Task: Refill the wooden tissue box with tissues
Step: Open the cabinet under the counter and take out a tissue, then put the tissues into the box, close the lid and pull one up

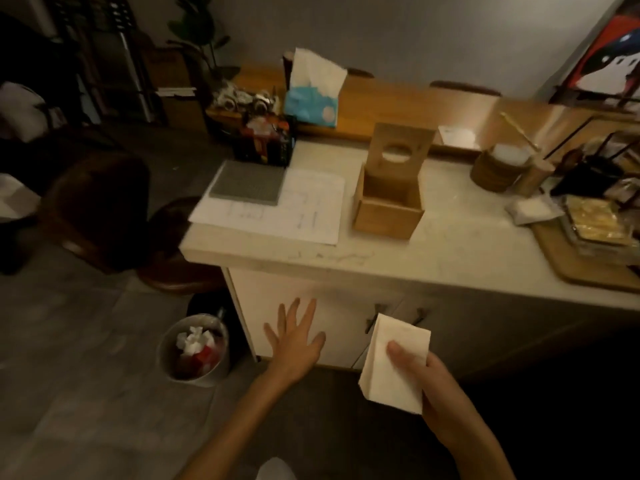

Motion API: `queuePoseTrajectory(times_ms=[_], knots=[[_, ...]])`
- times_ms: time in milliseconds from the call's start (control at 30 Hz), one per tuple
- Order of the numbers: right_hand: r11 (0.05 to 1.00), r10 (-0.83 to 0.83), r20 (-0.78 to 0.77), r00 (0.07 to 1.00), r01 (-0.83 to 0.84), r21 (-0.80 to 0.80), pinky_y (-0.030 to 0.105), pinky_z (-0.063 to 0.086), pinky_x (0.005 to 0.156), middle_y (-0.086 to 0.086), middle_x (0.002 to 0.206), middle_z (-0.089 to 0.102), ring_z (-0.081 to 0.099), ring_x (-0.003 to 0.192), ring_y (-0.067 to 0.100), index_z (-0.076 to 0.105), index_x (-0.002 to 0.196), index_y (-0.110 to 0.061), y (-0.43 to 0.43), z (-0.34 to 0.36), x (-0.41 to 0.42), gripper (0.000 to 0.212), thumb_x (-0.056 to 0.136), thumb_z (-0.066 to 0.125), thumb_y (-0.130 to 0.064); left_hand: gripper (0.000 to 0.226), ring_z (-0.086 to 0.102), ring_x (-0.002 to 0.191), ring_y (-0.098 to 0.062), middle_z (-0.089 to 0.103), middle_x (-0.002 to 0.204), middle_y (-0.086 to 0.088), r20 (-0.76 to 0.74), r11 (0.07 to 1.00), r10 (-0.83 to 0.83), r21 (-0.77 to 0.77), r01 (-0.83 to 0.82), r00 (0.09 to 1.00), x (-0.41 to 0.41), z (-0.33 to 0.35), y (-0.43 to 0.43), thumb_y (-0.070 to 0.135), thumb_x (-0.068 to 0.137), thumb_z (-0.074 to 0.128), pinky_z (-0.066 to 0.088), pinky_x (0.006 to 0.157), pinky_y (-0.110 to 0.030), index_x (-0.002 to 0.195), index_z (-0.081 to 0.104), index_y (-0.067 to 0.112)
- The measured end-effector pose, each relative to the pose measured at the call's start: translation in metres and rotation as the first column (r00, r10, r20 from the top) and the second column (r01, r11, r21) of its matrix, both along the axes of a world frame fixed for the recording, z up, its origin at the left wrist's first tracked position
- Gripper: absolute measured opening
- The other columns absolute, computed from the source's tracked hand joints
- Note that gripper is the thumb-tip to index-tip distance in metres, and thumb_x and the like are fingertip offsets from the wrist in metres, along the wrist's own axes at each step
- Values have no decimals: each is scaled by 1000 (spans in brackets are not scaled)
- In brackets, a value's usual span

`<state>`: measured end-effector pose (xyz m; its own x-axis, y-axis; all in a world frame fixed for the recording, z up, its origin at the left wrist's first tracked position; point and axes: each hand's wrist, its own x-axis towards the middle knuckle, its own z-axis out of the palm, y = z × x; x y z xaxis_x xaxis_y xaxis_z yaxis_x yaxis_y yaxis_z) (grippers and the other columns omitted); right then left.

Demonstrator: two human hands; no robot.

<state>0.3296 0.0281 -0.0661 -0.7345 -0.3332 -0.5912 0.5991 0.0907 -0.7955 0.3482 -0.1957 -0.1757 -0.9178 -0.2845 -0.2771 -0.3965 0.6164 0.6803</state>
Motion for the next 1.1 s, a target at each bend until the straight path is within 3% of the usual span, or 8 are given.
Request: queuePoseTrajectory(times_ms=[67, 133, 267, 433, 567, 733, 900, 1100], knots=[[997, -33, 45, 998, 35, -63, 38, 59, 74, 11, 107, 74, 72, 97, 29, 62, 121, -17, -15, 41, 9, 57, 73, 76, -44, 53, 19, 147, -15, 26, 160, 4, 55, 885, 104, 450, -118, 993, 34, 62, -1, 59, 93, 40, 9, 121, -42, 142, 35, 41], [983, -94, 119, 988, 111, -147, 41, 58, 78, 15, 113, 72, 70, 103, 31, 60, 124, -13, -33, 80, 20, 53, 79, 73, -40, 57, 47, 131, -14, 53, 142, 6, 167, 590, 175, 771, -240, 970, 67, 124, 4, 65, 82, 41, 31, 115, -42, 132, 49, 39], [903, -178, 308, 935, 280, -327, 50, 50, 96, 21, 123, 66, 64, 114, 35, 51, 133, -12, -69, 141, 39, 55, 84, 69, -29, 62, 66, 114, -16, 70, 122, 7, 183, 332, 250, 906, -261, 951, 114, 207, 17, 61, 71, 74, 57, 83, -32, 127, 56, 38], [810, -118, 405, 907, 324, -488, 53, 53, 93, 22, 120, 68, 66, 110, 37, 52, 130, -14, -90, 173, 51, 49, 85, 70, -21, 75, 63, 118, -13, 67, 126, 8, 33, 480, 406, 843, -244, 913, 119, 250, 17, 43, 65, 88, 55, 94, -37, 131, 54, 40], [843, -61, 281, 958, 200, -499, 53, 52, 93, 23, 128, 62, 62, 115, 41, 53, 131, -16, -72, 170, 43, 50, 85, 73, -17, 71, 66, 114, -16, 70, 121, 4, -6, 544, 396, 807, -229, 918, 110, 257, 12, 40, 58, 92, 57, 90, -35, 122, 62, 33], [993, 6, -204, 979, -29, -111, 29, 59, 79, -6, 115, 70, 68, 106, 14, 62, 117, -36, -31, 159, 7, 50, 73, 81, -25, 38, 66, 106, -9, 70, 114, 3, -90, 698, 290, 701, -147, 953, 69, 256, 12, 7, 79, 77, 55, 81, -20, 111, 65, 25], [985, 149, -385, 911, -105, 135, 19, 56, 80, -11, 112, 69, 64, 108, 6, 62, 111, -32, -7, 134, -56, 38, 82, 74, -11, 31, 59, 110, -4, 61, 115, 2, -177, 860, 150, 508, -40, 973, -6, 251, 26, -1, 85, 68, 52, 95, -25, 107, 66, 21], [971, 180, -483, 857, -75, 228, 16, 54, 79, -16, 112, 65, 59, 108, 0, 56, 111, -40, -19, 91, -138, 35, 89, 67, -16, 29, 60, 108, -8, 64, 111, 5, -175, 898, 220, 421, -129, 960, -95, 200, 32, 3, 87, 64, 53, 95, -33, 106, 65, 26]])
